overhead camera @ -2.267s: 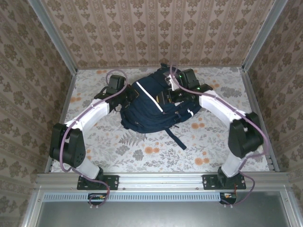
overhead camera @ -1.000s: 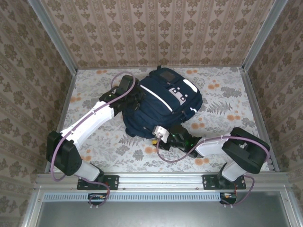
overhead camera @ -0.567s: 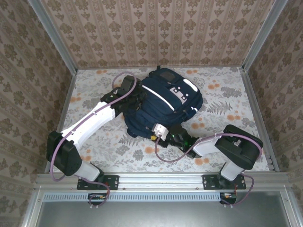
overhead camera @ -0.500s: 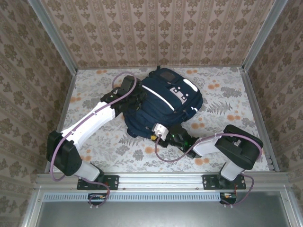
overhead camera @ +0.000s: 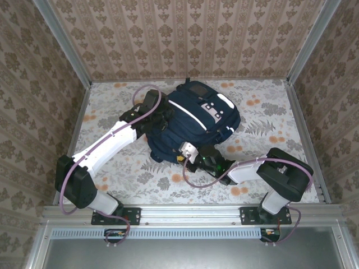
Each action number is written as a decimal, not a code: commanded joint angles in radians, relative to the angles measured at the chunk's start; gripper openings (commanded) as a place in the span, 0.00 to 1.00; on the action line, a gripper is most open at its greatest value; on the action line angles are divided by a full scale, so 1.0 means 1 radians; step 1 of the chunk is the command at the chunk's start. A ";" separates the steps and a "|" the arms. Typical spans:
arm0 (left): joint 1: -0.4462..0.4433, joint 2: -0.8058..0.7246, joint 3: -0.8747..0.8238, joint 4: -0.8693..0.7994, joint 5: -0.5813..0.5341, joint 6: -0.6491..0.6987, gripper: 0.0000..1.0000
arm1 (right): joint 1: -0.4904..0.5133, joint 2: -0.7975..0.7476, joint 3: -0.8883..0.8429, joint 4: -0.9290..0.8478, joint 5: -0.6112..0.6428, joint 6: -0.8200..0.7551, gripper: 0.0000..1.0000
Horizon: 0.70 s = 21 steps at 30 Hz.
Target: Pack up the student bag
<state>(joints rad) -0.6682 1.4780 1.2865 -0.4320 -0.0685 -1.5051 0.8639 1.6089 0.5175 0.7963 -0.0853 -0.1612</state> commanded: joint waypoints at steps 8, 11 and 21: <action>0.004 -0.074 -0.026 0.128 -0.004 0.017 0.00 | 0.007 -0.072 0.059 -0.126 -0.023 0.029 0.00; 0.027 -0.083 -0.044 0.128 -0.002 0.042 0.00 | 0.006 -0.099 0.062 -0.209 -0.023 0.027 0.00; 0.089 -0.106 -0.093 0.144 0.010 0.083 0.00 | -0.020 -0.101 0.094 -0.454 -0.032 0.050 0.00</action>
<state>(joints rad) -0.6083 1.4395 1.1862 -0.3813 -0.0242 -1.4616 0.8577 1.5211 0.5861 0.4599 -0.1024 -0.1329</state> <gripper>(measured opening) 0.041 0.062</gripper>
